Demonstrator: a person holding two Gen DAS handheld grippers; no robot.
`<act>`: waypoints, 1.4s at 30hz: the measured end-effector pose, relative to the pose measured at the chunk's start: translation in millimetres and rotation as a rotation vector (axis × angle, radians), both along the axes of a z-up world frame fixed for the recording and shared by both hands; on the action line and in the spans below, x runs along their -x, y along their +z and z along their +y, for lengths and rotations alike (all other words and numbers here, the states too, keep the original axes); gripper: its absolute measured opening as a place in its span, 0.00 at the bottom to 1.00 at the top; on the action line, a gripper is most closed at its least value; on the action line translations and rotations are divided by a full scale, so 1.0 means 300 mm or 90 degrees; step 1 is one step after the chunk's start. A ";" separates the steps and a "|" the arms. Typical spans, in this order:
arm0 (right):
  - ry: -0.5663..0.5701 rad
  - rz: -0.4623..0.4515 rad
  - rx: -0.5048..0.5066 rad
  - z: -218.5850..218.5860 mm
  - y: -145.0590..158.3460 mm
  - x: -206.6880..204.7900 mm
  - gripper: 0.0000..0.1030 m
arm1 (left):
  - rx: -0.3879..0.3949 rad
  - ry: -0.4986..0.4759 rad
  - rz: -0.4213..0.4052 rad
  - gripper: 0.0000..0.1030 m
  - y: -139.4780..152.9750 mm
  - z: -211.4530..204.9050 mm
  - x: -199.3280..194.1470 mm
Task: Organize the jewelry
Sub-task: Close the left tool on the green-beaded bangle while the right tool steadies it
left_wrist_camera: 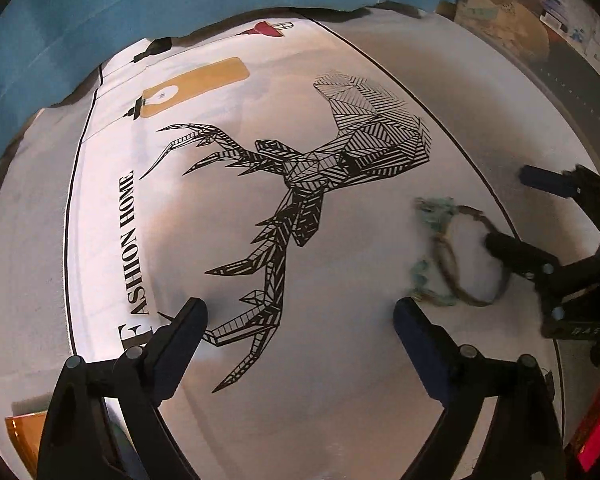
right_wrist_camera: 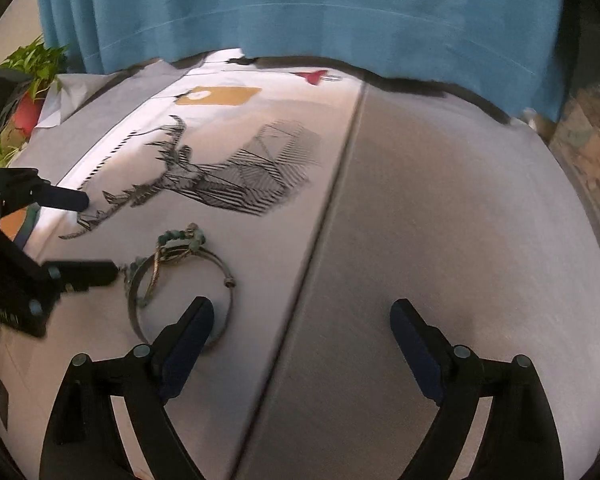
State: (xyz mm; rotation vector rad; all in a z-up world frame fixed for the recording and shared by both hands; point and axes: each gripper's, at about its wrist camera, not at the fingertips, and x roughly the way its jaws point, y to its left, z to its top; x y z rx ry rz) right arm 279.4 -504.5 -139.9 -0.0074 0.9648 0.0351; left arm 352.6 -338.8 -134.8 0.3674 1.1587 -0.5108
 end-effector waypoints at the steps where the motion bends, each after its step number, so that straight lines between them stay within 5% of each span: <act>1: -0.003 0.000 0.000 -0.011 0.000 0.007 0.88 | -0.002 0.005 0.003 0.90 -0.001 0.000 0.000; 26: -0.013 -0.019 -0.001 -0.024 0.000 0.025 0.90 | 0.005 -0.065 -0.002 0.86 0.018 -0.132 0.067; 42: -0.013 -0.019 0.000 -0.048 -0.002 0.049 0.91 | -0.072 -0.081 -0.042 0.86 0.029 -0.125 0.080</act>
